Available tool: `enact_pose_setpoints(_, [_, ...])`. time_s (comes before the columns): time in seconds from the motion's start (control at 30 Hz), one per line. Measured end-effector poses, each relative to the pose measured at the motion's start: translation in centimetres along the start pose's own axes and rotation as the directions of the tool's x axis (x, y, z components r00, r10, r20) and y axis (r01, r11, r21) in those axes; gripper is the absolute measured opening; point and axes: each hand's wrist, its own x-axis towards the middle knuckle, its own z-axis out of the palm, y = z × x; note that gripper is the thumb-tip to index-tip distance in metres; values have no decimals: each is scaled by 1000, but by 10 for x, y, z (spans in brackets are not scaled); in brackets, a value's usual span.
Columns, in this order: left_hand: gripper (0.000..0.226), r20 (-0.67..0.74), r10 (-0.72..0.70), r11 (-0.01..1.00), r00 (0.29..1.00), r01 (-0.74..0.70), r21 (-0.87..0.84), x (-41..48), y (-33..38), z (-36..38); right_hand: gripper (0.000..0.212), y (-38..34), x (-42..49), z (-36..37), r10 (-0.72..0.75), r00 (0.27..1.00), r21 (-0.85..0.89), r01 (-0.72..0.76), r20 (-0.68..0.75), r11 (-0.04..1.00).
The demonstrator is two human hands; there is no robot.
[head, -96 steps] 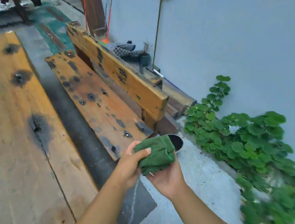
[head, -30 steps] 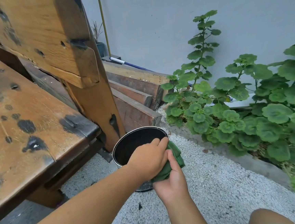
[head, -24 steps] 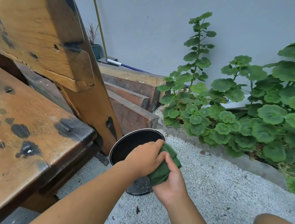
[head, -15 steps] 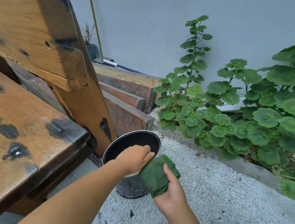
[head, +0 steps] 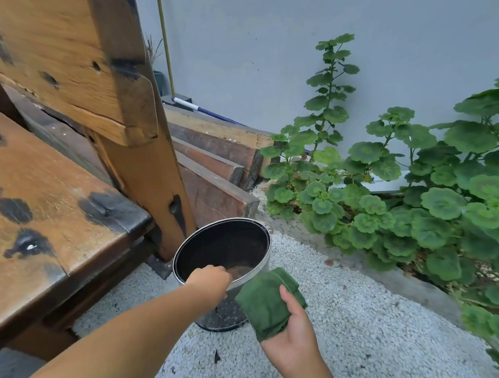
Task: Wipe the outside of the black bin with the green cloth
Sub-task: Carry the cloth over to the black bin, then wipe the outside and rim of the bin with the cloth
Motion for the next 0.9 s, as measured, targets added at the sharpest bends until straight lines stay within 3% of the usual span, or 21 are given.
enact_pose_setpoints(0.13, [26,-6,-52,998,999,52,-32,0,2,-4,34,-1,1,-4,21,997,-25,-19,68,999])
enact_pose_setpoints(0.27, [23,-67,-46,996,997,41,-73,-3,6,-16,34,1,1,-12,10,1000,-26,-10,23,1000])
enact_pose_setpoints(0.43, [21,-154,-112,935,982,51,-352,1,-4,-45,42,-1,-3,-24,2,1000,-24,-2,-6,1000])
enact_pose_setpoints(0.6, [35,-207,-118,832,971,-17,-554,1,-36,-62,48,-9,6,-23,54,998,-21,-54,18,998])
enact_pose_setpoints(0.67, [38,-192,-143,788,971,-6,-615,0,-43,-59,48,-10,10,-16,46,999,-32,-46,12,998])
enact_pose_setpoints(0.77, [42,-81,-123,802,989,51,-595,0,-37,-39,40,-11,16,-5,17,1000,-82,-15,21,997])
enact_pose_setpoints(0.9, [47,-28,-124,803,992,84,-590,2,-33,-21,27,-17,33,2,-105,993,-305,85,-52,949])
